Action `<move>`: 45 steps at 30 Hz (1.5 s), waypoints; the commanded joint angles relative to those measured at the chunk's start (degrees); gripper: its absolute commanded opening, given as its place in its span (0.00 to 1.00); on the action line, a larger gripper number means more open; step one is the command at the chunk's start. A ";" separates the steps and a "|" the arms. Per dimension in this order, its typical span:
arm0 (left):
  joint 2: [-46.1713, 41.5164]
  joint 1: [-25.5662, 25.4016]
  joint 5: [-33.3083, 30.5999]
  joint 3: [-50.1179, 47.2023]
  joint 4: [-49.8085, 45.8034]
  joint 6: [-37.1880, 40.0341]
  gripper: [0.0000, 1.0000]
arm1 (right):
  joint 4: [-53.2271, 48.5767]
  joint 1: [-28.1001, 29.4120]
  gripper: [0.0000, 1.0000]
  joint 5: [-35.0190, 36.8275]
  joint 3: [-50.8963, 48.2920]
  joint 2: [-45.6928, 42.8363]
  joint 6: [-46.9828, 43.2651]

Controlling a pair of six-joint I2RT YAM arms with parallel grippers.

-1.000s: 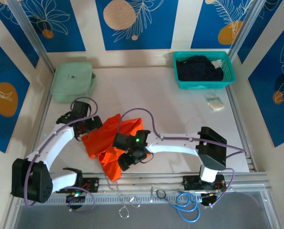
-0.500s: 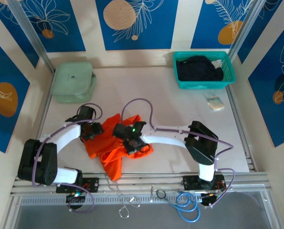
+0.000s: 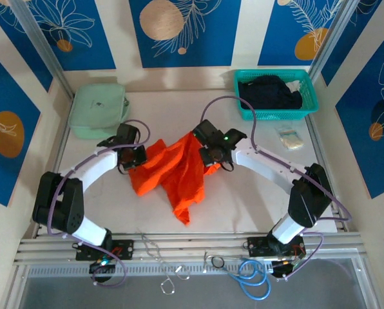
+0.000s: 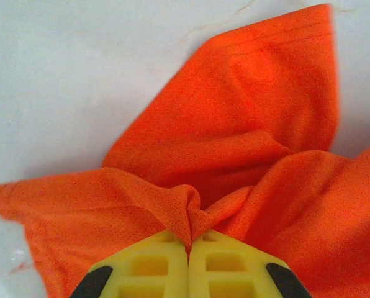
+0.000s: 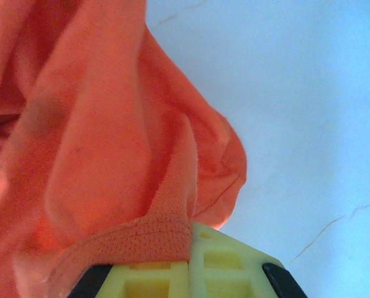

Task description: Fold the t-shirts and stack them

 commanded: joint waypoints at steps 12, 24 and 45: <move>0.14 -1.86 -11.34 14.50 -8.82 10.71 0.12 | 0.03 -19.43 0.40 6.46 -4.90 -0.08 2.87; 0.34 -1.86 -14.76 17.60 -7.43 12.17 0.95 | 0.23 -14.37 0.80 -20.80 -20.00 -20.09 25.35; -5.94 -5.23 -1.55 -6.02 -7.80 -1.37 0.90 | 25.74 4.73 0.64 -23.42 -39.28 -15.80 62.30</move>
